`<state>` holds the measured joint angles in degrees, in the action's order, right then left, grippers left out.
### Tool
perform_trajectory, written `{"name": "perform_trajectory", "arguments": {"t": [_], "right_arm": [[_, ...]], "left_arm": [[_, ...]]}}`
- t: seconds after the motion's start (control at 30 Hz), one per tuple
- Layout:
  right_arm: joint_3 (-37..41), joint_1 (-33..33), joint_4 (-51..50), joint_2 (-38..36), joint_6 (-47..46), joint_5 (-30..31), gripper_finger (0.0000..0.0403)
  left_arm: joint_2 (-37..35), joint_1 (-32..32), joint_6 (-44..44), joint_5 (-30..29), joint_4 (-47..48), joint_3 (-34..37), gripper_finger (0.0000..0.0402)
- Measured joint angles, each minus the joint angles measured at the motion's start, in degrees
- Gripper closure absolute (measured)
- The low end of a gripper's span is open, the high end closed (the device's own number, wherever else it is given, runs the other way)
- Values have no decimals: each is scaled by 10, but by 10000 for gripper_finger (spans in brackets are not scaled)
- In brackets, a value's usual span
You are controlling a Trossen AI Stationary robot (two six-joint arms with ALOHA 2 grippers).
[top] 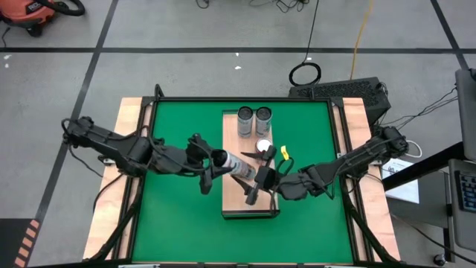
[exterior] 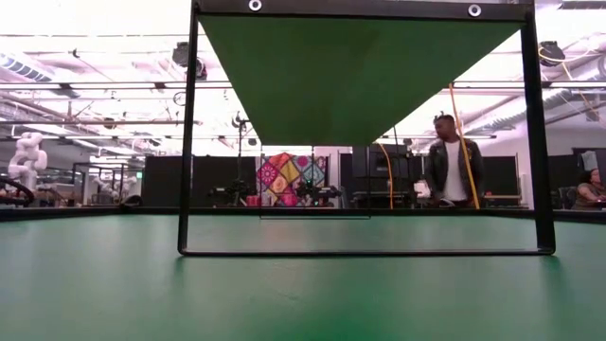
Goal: Place canned beverage on shelf
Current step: Put the white-yellow soda can on the shelf
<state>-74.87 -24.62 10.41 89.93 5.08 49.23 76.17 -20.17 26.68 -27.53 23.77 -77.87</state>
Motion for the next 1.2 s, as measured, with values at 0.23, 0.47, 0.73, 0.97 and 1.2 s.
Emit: {"name": "perform_trajectory", "arguments": {"t": [0.23,0.47,0.73,0.97,1.2], "right_arm": [[0,14,-23,0,-9,-18,91],[0,25,-39,0,-16,-57,125],[0,35,-47,0,-21,-64,117],[0,44,-52,-1,-25,-89,124],[0,49,-53,-1,-25,-90,143]], "left_arm": [[15,-1,0,-19,-6,0,156],[20,-1,0,-19,-8,0,149],[25,-1,0,-21,-8,0,147],[26,-1,0,-23,-10,0,146],[26,-1,-2,-23,-9,0,146]]}}
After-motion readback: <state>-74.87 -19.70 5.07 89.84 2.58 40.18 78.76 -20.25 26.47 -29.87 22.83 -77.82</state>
